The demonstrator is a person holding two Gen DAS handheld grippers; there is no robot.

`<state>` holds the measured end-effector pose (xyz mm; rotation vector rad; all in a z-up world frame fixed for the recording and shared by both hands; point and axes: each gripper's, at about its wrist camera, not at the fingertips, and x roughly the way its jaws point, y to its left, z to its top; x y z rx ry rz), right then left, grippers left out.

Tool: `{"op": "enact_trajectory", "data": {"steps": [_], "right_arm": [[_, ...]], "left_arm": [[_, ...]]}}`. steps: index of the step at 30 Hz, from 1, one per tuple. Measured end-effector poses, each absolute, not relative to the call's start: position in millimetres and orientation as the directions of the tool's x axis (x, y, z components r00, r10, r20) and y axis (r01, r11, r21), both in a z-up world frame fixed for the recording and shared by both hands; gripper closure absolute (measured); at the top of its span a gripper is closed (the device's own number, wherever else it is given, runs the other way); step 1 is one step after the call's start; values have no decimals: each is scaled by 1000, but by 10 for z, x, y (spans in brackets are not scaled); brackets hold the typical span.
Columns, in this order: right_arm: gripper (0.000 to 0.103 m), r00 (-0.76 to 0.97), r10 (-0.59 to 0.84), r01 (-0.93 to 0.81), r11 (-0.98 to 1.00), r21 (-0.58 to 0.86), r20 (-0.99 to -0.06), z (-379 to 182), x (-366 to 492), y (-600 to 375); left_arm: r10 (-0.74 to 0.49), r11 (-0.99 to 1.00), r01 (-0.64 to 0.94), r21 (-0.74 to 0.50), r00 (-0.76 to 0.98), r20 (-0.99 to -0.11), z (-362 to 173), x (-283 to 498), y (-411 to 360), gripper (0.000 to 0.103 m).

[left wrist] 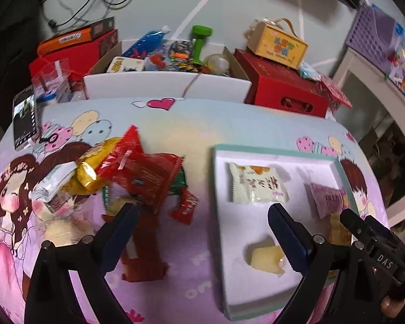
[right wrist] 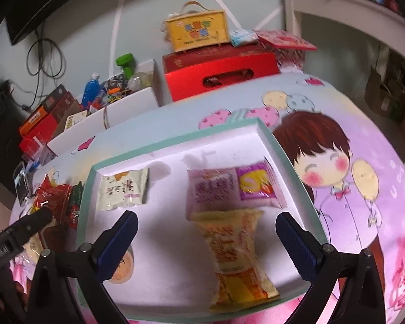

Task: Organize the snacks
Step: 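Open both grippers and withdraw them from the tray toward the snack pile, then grasp round bun in clear bag with left gripper while right gripper grasps red-brown packet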

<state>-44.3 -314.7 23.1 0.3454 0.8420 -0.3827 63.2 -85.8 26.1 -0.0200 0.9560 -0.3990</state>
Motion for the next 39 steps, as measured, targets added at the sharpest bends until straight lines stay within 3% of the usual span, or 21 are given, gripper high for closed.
{"op": "enact_trajectory", "data": {"steps": [11,28,39], "right_arm": [[0,681,-130,315,940,128,-721,475,-58,-2463],[0,630,38,72,992,107,-776,330,430,-1386],[2,541,94,-31,995,92,-836,-24,533,-1004]], "left_arm": [[-253,967,136,-215,583,-772,251,823,87,6],[-116,977,-101,-190,497,-860,-66,852,889,6],[-219,959,-78,-271,400,-890,-288,938,772,6]]}}
